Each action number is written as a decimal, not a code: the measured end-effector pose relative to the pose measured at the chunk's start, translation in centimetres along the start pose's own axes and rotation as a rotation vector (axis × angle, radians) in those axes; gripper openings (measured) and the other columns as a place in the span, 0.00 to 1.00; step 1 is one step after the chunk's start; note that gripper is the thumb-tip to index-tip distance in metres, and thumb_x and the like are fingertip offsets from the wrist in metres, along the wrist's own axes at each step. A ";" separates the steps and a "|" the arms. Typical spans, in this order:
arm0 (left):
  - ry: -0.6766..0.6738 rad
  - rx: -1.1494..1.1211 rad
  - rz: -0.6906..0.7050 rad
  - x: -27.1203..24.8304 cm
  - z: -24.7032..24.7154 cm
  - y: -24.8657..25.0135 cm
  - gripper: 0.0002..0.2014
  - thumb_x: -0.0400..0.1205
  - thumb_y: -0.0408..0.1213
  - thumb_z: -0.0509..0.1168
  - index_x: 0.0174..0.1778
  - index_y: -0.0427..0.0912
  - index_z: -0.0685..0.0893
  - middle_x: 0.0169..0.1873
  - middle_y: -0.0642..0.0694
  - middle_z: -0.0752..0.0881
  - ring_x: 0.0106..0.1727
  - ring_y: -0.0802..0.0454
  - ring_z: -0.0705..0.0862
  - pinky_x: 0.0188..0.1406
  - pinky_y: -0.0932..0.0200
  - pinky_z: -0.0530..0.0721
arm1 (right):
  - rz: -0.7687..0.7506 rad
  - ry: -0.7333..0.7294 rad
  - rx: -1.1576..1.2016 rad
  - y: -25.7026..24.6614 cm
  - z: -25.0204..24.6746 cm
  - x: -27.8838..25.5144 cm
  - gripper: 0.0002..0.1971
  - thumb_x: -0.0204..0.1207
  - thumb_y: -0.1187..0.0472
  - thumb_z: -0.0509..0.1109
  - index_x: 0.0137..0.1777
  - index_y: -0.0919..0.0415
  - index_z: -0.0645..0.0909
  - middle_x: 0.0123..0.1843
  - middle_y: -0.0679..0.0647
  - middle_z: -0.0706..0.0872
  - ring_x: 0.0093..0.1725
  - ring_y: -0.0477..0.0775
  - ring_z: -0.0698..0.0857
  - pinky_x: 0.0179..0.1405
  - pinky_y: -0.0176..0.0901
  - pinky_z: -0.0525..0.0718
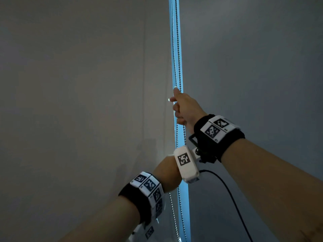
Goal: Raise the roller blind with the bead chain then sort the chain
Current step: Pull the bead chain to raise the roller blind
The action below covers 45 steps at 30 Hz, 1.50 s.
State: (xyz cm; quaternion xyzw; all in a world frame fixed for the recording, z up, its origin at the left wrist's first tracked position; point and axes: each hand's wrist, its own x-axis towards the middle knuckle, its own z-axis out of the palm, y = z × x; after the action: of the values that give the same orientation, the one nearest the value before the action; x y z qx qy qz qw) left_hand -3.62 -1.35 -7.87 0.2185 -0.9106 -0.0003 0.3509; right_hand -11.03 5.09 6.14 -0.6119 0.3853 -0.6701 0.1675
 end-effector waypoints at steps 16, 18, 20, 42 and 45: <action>0.232 -0.933 -0.164 4.8 -6.7 0.5 0.29 0.82 0.63 0.40 0.51 0.46 0.79 0.41 0.46 0.86 0.42 0.52 0.86 0.42 0.54 0.83 | -0.245 0.029 -0.136 6.1 0.7 -2.6 0.19 0.81 0.50 0.53 0.32 0.55 0.77 0.24 0.46 0.83 0.26 0.44 0.82 0.30 0.45 0.82; 0.217 -0.964 -0.184 5.7 -8.1 1.5 0.29 0.82 0.62 0.41 0.55 0.45 0.78 0.46 0.41 0.86 0.45 0.48 0.87 0.41 0.53 0.83 | -0.229 0.027 -0.166 8.3 0.7 -4.1 0.20 0.80 0.50 0.52 0.27 0.52 0.72 0.15 0.42 0.75 0.18 0.39 0.72 0.24 0.41 0.71; 0.221 -1.035 -0.187 6.7 -9.6 2.5 0.27 0.84 0.59 0.45 0.64 0.42 0.74 0.49 0.39 0.85 0.46 0.45 0.87 0.39 0.53 0.85 | -0.219 0.034 -0.234 10.2 0.8 -5.6 0.20 0.78 0.48 0.52 0.24 0.51 0.63 0.17 0.43 0.66 0.20 0.43 0.64 0.28 0.43 0.64; 0.362 -0.896 -0.254 4.1 -4.1 3.9 0.24 0.84 0.42 0.51 0.19 0.47 0.73 0.11 0.54 0.68 0.14 0.58 0.63 0.15 0.67 0.61 | 0.076 0.058 0.105 5.3 -2.3 -3.6 0.22 0.83 0.44 0.46 0.48 0.58 0.77 0.40 0.56 0.82 0.36 0.51 0.81 0.39 0.43 0.79; 0.329 -0.758 -0.224 2.5 -1.4 2.6 0.20 0.85 0.40 0.51 0.25 0.47 0.70 0.14 0.56 0.70 0.17 0.61 0.66 0.19 0.66 0.66 | 0.018 0.039 0.088 3.6 -2.0 -2.5 0.16 0.83 0.44 0.50 0.53 0.55 0.72 0.44 0.58 0.82 0.37 0.52 0.81 0.34 0.41 0.79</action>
State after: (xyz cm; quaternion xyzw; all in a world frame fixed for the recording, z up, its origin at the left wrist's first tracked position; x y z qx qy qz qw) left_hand -5.41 0.20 -4.77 0.1687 -0.7485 -0.3382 0.5449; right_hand -13.35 5.08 1.88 -0.5873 0.3642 -0.6966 0.1928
